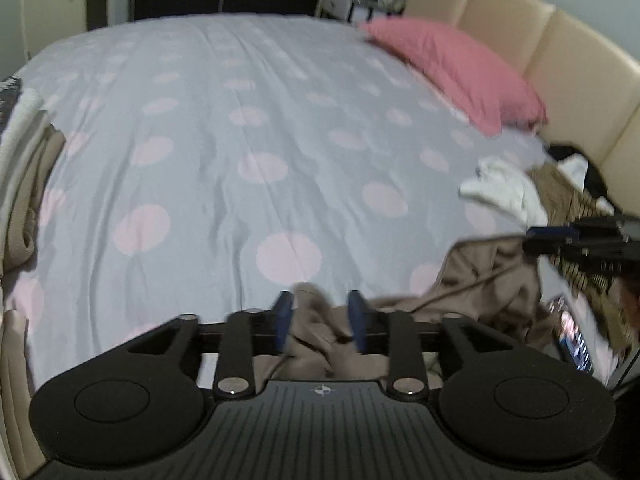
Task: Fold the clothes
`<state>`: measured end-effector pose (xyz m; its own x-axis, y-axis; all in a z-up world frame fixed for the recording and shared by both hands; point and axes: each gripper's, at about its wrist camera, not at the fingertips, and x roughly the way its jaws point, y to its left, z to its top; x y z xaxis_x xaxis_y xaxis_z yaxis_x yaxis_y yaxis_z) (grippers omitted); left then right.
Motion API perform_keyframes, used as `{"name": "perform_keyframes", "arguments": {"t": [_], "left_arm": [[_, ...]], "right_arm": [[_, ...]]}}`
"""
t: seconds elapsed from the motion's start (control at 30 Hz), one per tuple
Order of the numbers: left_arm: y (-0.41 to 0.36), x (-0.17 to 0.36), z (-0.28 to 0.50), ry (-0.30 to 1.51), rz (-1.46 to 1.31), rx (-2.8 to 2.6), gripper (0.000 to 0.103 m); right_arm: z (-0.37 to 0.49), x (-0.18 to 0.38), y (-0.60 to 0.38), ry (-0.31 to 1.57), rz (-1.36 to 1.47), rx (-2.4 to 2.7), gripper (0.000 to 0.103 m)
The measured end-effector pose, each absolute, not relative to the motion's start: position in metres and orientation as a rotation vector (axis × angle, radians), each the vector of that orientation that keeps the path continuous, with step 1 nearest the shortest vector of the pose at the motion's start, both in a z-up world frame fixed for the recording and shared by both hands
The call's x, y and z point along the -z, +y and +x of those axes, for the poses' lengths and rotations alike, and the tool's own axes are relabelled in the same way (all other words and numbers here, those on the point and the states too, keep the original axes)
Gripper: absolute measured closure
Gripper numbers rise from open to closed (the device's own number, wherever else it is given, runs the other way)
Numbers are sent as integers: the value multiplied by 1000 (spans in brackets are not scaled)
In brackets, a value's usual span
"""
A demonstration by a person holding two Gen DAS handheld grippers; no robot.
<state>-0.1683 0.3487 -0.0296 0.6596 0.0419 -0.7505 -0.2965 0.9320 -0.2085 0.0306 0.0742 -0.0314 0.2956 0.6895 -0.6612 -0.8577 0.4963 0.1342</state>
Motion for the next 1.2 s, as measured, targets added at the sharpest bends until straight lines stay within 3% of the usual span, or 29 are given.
{"name": "perform_keyframes", "arguments": {"t": [0.53,0.8,1.0,1.2], "left_arm": [[321,66,-172,947,-81,-272,66],[334,67,-171,949,-62,-288,66],[327,79,-165,978,77,-267,66],[327,89,-161,996,117,-231,66]], "right_arm": [[16,51,48,747,-457,-947,71],[26,58,43,801,-370,-982,71],[11,65,60,781,-460,-1042,71],[10,78,71,811,-495,-1063,79]]}}
